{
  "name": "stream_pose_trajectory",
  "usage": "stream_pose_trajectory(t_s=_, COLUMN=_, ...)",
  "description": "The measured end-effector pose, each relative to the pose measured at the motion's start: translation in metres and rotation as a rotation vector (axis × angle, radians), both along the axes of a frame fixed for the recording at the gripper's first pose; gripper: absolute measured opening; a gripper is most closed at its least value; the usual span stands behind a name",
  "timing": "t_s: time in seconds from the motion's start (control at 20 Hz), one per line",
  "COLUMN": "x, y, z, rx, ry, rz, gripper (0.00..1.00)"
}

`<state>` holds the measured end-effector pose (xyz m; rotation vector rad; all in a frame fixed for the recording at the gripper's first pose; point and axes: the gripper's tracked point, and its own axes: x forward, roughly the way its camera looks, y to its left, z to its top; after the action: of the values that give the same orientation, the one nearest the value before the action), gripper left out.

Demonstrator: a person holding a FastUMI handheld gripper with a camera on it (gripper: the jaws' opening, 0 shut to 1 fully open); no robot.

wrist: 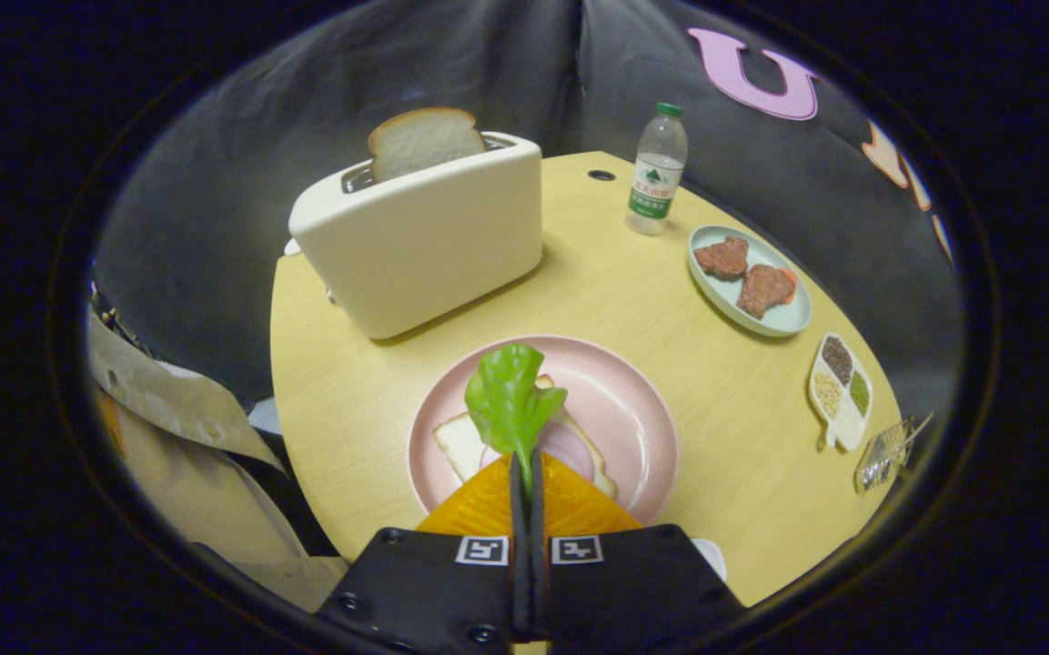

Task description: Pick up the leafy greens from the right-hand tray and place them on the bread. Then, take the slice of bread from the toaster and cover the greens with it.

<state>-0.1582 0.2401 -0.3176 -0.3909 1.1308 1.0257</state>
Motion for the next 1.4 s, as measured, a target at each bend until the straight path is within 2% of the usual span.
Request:
stream_pose_trajectory(t_s=0.2, x=-0.008, y=0.007, z=-0.006, rx=-0.006, ry=0.023, rz=0.02, gripper=0.03)
stream_pose_trajectory(t_s=0.35, x=-0.012, y=0.006, z=-0.014, rx=-0.029, ry=0.026, rz=0.049, gripper=0.08)
stream_pose_trajectory(t_s=0.5, x=-0.014, y=0.005, z=-0.019, rx=-0.05, ry=0.013, rz=0.078, gripper=0.34)
stream_pose_trajectory(t_s=0.65, x=-0.016, y=0.007, z=-0.016, rx=-0.045, ry=0.01, rz=0.084, gripper=0.53)
stream_pose_trajectory(t_s=1.0, x=0.003, y=0.009, z=0.003, rx=-0.02, ry=-0.036, rz=0.031, gripper=0.99)
stream_pose_trajectory(t_s=1.4, x=0.032, y=0.042, z=0.066, rx=0.074, ry=-0.102, rz=-0.015, gripper=0.99)
